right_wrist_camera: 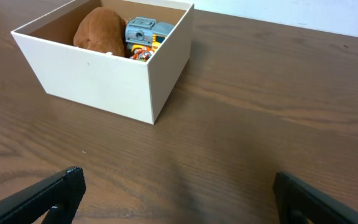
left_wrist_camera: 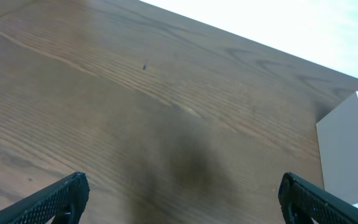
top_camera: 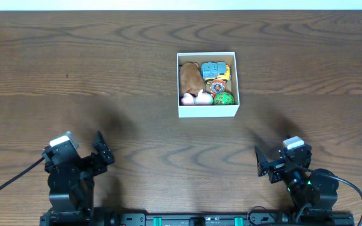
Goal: Pack container
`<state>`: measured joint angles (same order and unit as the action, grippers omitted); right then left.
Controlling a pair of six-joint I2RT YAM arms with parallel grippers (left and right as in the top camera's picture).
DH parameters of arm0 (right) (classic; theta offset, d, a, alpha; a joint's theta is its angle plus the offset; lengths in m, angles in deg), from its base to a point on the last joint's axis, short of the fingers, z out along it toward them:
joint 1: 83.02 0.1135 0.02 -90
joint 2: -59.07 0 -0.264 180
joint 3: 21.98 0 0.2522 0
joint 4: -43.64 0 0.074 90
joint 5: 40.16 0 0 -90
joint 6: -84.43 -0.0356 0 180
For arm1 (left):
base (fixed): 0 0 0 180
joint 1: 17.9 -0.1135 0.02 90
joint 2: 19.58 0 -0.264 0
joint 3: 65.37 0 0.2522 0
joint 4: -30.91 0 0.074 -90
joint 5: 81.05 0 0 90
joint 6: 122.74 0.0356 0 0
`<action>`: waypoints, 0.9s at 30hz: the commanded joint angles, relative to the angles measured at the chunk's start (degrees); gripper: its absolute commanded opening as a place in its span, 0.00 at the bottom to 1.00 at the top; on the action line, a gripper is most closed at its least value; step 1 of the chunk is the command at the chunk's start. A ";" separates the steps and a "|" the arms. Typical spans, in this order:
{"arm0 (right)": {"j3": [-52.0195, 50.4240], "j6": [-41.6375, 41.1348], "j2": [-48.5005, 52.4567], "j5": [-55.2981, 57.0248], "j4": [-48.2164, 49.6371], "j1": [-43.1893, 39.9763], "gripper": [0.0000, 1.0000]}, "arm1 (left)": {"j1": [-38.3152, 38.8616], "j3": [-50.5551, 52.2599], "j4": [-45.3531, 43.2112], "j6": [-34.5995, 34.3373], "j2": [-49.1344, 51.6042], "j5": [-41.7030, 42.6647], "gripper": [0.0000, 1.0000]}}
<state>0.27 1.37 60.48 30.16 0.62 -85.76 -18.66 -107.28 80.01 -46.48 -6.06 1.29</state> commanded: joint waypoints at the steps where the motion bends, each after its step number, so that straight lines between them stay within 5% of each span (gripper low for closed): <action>1: -0.35 0.22 -0.39 -0.24 0.11 0.57 0.99 | -0.28 2.08 -0.79 -0.57 -2.01 0.90 0.98; 27: -0.35 0.22 -0.39 -0.24 0.11 0.57 0.99 | 1.49 13.60 -4.44 -1.40 -10.47 1.22 0.98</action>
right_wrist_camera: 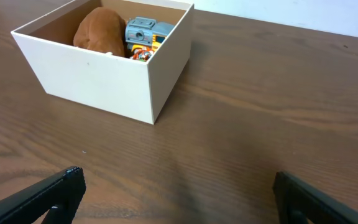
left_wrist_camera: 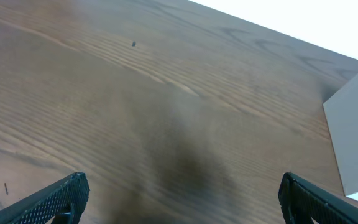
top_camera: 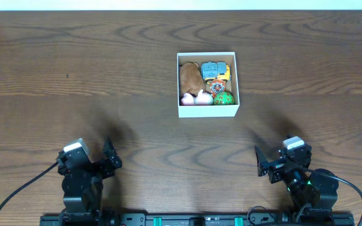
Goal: Pack container
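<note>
A white open box (top_camera: 208,110) stands in the middle of the wooden table; in the right wrist view its near wall (right_wrist_camera: 98,84) faces me. Inside lie a brown plush (top_camera: 190,78), a blue-grey toy (top_camera: 213,69), a colourful round toy (top_camera: 217,85), a green ball (top_camera: 224,98) and pale pink pieces (top_camera: 197,98). My left gripper (top_camera: 96,158) sits at the front left edge, open and empty over bare wood (left_wrist_camera: 179,198). My right gripper (top_camera: 275,164) rests at the front right, open and empty, pointing toward the box (right_wrist_camera: 176,198).
Dark wood table (top_camera: 74,75) all round the box. A white strip (top_camera: 181,4) runs along the far edge. A black cable (top_camera: 17,191) trails from the left arm at the front left, another (top_camera: 356,191) from the right arm.
My left arm has drawn back and shifted slightly right at the front edge; its camera view has swung a little. The right arm and the box contents are unchanged.
</note>
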`<state>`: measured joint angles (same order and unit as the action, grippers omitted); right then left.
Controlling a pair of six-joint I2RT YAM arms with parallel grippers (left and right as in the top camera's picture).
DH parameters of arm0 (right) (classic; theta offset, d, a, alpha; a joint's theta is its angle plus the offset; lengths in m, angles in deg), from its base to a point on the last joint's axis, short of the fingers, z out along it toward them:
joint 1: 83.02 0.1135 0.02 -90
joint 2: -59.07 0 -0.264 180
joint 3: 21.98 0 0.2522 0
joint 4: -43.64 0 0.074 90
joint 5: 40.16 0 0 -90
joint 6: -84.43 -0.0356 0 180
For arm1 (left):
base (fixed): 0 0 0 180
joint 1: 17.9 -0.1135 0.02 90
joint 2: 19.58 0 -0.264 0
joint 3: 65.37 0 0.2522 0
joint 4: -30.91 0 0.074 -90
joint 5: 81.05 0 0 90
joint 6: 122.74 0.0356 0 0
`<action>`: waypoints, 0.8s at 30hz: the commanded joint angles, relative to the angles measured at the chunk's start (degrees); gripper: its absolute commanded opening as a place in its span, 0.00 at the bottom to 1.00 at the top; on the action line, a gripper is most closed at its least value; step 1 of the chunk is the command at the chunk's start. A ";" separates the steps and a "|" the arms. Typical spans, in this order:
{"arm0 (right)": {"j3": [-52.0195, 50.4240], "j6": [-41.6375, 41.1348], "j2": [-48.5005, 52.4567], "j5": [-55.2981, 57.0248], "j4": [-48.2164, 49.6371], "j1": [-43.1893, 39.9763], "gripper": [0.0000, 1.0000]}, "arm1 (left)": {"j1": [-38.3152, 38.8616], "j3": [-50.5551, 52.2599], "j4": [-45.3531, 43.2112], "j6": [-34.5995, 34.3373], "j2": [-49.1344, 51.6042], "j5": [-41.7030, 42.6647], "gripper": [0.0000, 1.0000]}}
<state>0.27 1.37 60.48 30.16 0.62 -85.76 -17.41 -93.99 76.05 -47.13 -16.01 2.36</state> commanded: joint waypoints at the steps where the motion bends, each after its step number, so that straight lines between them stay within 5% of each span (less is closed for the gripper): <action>1: -0.37 0.22 -0.39 -0.24 0.11 0.57 0.99 | 0.24 0.55 -0.46 -0.74 -0.55 0.15 0.98; 24: -0.35 0.22 -0.39 -0.24 0.11 0.57 0.99 | 0.24 6.51 -0.68 -1.90 -3.45 0.15 0.98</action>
